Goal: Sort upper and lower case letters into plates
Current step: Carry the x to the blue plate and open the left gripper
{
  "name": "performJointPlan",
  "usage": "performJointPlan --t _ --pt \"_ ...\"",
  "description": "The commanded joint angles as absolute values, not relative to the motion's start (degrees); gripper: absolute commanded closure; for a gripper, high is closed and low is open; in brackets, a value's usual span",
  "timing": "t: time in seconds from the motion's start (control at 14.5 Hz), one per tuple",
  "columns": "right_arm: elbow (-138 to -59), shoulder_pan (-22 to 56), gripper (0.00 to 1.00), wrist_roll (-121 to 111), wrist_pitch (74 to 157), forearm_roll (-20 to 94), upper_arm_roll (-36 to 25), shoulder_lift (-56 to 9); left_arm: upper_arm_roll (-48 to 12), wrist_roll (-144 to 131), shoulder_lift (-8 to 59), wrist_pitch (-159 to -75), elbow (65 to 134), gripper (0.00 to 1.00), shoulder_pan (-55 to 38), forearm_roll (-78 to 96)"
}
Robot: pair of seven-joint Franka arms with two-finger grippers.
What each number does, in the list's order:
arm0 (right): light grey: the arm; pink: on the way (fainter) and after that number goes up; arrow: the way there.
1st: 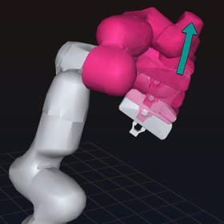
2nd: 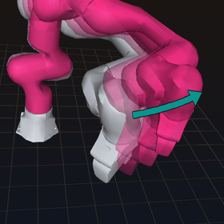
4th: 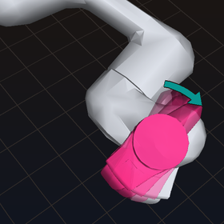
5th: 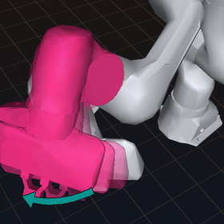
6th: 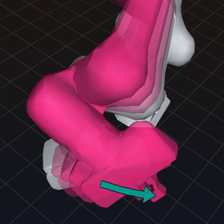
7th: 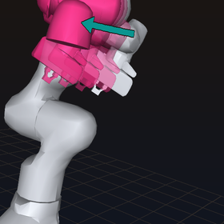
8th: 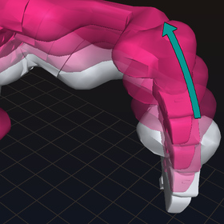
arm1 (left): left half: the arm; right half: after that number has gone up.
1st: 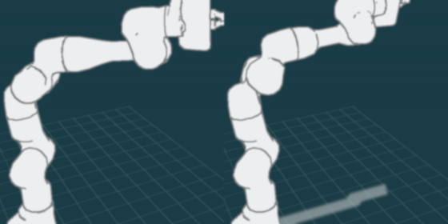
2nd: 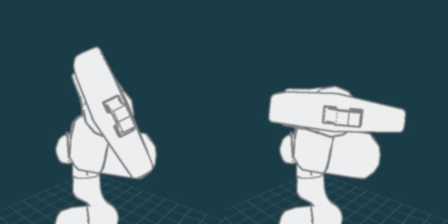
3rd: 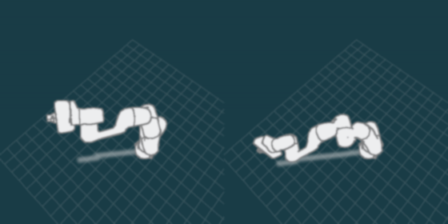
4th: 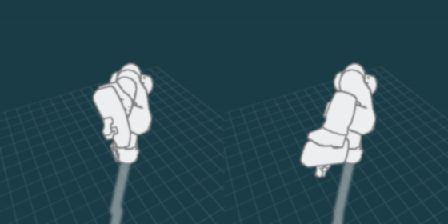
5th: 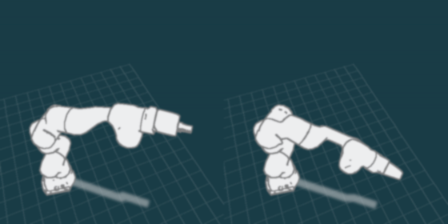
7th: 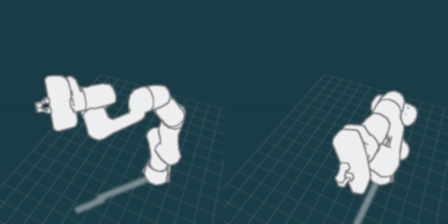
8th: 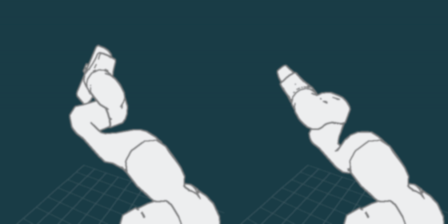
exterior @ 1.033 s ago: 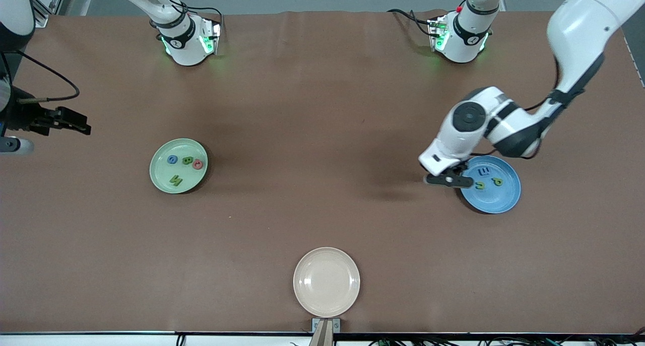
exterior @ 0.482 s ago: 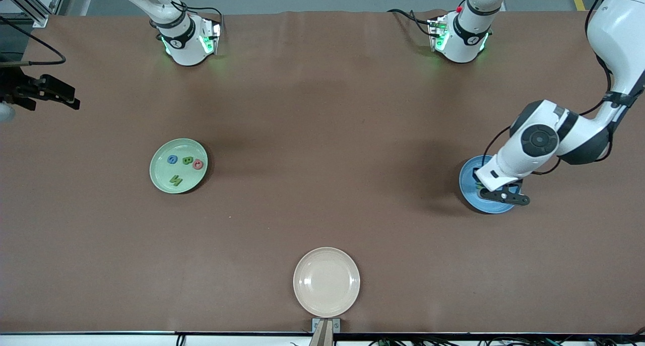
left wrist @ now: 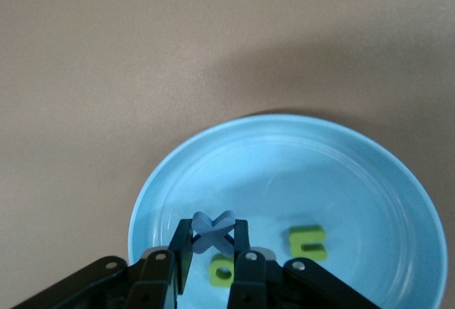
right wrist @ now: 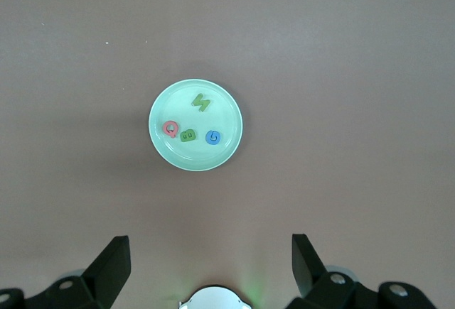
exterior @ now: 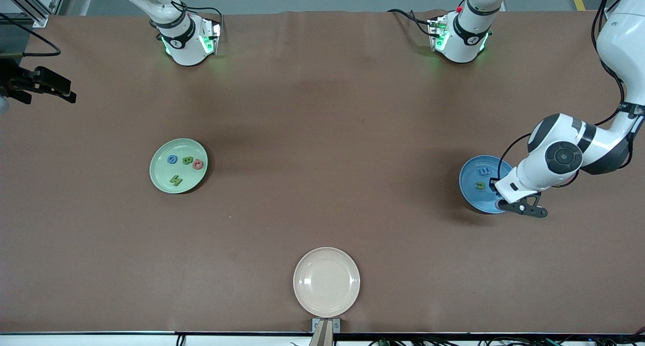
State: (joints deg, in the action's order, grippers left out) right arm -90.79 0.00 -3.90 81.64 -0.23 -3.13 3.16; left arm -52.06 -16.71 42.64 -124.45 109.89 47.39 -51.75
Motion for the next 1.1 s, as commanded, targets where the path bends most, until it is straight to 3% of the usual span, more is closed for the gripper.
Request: performJointPlan --t 0.0,0.21,0.28,0.34,0.41,0.55,0.62,1.03 --pt "-90.7 0.1 0.0 -3.8 81.8 1.7 -3.5 3.9 -48.7 -16.3 43.9 -124.7 107.4 0.96 43.1 -51.9" --pt "-89.1 -0.1 0.0 -4.1 81.5 2.4 -4.1 3.9 -48.0 -16.0 44.1 -125.2 107.5 0.94 42.6 -51.9" --pt "-88.6 -0.1 0.0 -4.1 81.0 2.3 -4.0 3.9 -48.0 -15.6 44.1 -125.2 107.5 0.87 42.6 -51.9" --pt "-87.9 -0.1 0.0 -4.0 80.3 2.3 -4.0 3.9 -48.0 -15.4 44.0 -125.2 107.5 0.72 42.7 -51.9" --pt "-87.0 -0.1 0.0 -4.0 79.6 2.3 -4.0 3.9 -48.0 -15.3 43.8 -125.2 107.5 0.43 42.8 -51.9" --pt "-86.3 -0.1 0.0 -3.9 78.8 2.4 -4.0 3.7 -48.2 -15.1 43.2 -124.7 107.4 0.05 43.2 -51.2" --pt "-86.1 0.0 0.0 -4.1 78.6 2.3 -4.0 3.7 -48.3 -15.5 43.0 -124.6 107.5 0.0 43.2 -51.1" --pt "-86.1 -0.1 0.0 -4.5 77.5 2.5 -4.0 3.7 -48.4 -15.8 42.0 -124.5 107.8 0.0 43.3 -51.0"
